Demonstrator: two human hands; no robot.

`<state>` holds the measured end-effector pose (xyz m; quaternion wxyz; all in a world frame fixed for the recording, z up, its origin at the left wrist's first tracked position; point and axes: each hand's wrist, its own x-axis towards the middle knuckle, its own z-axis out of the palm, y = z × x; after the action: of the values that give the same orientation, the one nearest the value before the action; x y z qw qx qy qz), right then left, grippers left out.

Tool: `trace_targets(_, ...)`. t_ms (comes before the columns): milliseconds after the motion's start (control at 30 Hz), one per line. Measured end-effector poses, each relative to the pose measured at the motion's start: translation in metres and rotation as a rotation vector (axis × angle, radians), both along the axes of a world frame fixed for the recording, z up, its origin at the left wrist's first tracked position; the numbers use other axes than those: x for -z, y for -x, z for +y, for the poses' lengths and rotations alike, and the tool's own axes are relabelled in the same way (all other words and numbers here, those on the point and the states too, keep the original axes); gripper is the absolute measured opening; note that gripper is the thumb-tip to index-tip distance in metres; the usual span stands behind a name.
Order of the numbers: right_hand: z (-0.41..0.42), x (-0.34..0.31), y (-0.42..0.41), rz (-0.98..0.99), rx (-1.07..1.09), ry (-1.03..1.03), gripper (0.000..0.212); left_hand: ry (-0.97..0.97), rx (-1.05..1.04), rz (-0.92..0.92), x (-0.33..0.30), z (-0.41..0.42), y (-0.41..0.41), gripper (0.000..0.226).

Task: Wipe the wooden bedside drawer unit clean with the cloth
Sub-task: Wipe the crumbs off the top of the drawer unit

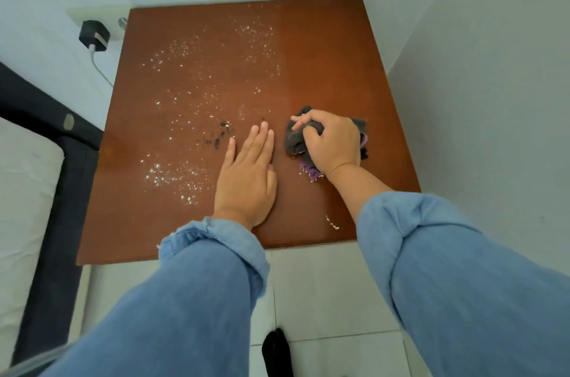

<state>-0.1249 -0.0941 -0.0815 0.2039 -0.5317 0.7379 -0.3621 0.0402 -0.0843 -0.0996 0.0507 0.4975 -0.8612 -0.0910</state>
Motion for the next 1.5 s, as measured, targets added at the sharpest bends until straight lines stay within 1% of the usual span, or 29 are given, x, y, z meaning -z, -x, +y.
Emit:
trace_targets(167,0.022,0.000,-0.006,-0.050,-0.010,-0.030,0.020,0.031,-0.004,0.014,0.005,-0.005,0.001,0.058)
trace_targets(300,0.078,0.004,-0.020,-0.081,-0.048,-0.030,0.020,0.028,-0.007,0.003,0.005,-0.002,0.001,0.055)
trace_targets(400,0.117,0.004,-0.029,-0.125,-0.046,-0.012,0.023,0.043,-0.001,-0.025,0.004,-0.001,0.004,0.054)
trace_targets(567,0.168,-0.004,-0.038,-0.243,-0.038,-0.108,0.027,-0.019,-0.088,-0.076,-0.002,0.018,0.003,0.053)
trace_targets(700,0.186,-0.011,-0.031,-0.280,-0.085,-0.211,0.025,-0.032,-0.105,-0.038,-0.012,0.041,0.003,0.053)
trace_targets(767,0.185,-0.018,-0.024,-0.353,-0.038,-0.203,0.028,-0.036,-0.124,-0.027,-0.015,0.048,0.001,0.054)
trace_targets(900,0.147,-0.050,-0.008,-0.649,0.121,-0.174,0.037,-0.020,-0.139,-0.022,-0.021,0.040,-0.003,0.054)
trace_targets(967,0.119,-0.060,0.001,-0.719,0.210,-0.198,0.037,0.000,-0.134,-0.009,-0.026,0.027,-0.003,0.054)
trace_targets(1067,0.076,-0.060,0.010,-0.669,0.241,-0.174,0.034,0.035,-0.128,-0.003,-0.031,-0.008,0.002,0.054)
trace_targets(1200,0.026,-0.053,0.015,-0.698,0.274,-0.102,0.029,0.033,-0.110,-0.005,-0.033,-0.053,0.007,0.054)
trace_targets(1333,-0.045,-0.043,0.016,-0.731,0.289,-0.034,0.028,-0.002,-0.149,0.005,-0.022,-0.111,0.006,0.054)
trace_targets(1500,-0.125,-0.040,0.023,-0.651,0.294,0.045,0.029,-0.013,-0.154,0.020,-0.010,-0.163,-0.007,0.055)
